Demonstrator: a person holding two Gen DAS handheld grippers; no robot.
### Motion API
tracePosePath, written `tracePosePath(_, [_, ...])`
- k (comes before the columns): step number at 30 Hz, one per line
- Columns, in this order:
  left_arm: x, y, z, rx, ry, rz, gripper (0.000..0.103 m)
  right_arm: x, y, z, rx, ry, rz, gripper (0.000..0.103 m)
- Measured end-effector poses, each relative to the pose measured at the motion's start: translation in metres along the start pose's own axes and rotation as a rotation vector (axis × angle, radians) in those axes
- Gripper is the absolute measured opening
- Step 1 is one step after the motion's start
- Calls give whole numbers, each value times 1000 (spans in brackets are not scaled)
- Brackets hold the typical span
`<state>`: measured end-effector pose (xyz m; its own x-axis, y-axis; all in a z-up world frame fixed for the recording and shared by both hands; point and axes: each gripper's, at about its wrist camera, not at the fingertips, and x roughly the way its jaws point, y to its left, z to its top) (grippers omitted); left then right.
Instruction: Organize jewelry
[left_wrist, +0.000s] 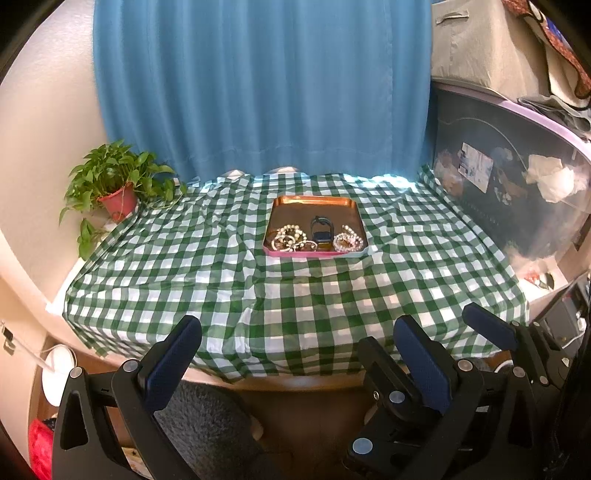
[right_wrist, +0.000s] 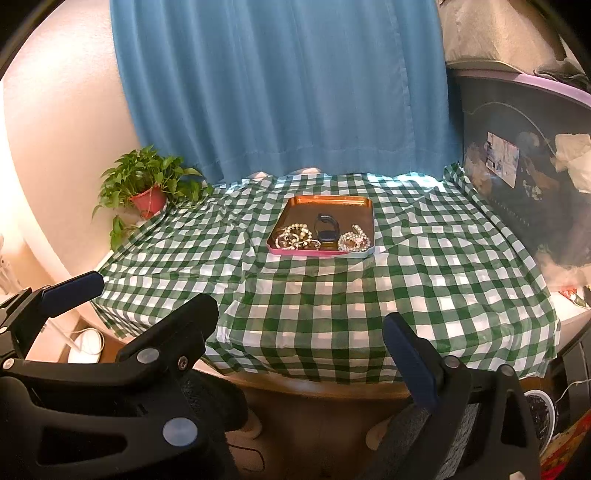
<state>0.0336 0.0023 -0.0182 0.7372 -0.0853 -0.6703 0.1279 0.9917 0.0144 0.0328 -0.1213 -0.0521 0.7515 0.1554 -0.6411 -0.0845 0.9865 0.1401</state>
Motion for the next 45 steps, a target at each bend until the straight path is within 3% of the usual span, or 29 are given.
tracePosePath(45, [0, -1, 0, 4, 7, -2, 103, 0, 3, 2, 1, 4, 2, 96])
